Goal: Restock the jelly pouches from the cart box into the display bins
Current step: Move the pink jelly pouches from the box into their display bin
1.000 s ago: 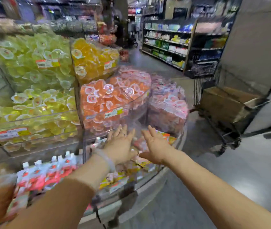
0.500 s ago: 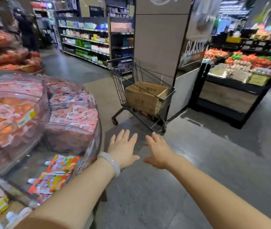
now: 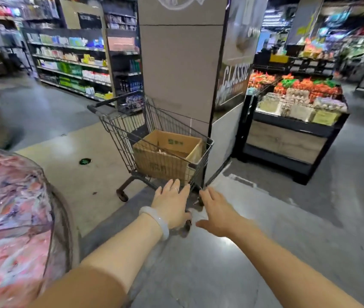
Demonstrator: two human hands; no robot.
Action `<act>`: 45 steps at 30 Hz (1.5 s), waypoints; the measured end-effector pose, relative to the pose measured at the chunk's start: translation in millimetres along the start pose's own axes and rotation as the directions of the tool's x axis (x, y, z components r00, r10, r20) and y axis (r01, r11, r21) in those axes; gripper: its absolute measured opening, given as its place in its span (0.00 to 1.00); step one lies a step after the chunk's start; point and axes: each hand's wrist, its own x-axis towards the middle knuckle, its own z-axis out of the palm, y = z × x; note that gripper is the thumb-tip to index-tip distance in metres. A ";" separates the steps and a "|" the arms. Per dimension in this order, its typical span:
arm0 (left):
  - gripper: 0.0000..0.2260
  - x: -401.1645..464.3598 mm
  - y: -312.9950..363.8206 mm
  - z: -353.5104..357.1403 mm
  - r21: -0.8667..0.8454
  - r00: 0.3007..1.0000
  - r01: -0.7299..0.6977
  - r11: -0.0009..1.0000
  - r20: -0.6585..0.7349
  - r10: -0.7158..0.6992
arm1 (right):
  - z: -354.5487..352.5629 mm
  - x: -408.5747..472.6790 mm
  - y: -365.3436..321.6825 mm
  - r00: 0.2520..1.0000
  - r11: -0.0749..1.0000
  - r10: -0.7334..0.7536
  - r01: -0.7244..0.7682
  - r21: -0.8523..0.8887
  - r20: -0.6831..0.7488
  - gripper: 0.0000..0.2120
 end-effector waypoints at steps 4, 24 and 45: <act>0.37 92.8 -2.4 11.0 0.010 0.998 -0.001 1.000 0.066 0.001 | -7.2 77.1 46.2 0.999 0.999 0.047 -0.047 0.005 0.023 0.42; 0.37 498.9 -170.5 -34.0 -0.100 0.897 0.436 0.894 -0.034 -0.441 | -95.0 571.7 120.8 0.953 0.958 -0.267 0.278 -0.071 0.141 0.41; 0.38 709.2 -277.2 51.7 -0.344 0.633 0.771 0.536 0.316 -0.707 | -28.6 906.9 122.9 0.762 0.858 -0.385 0.503 -0.102 0.521 0.44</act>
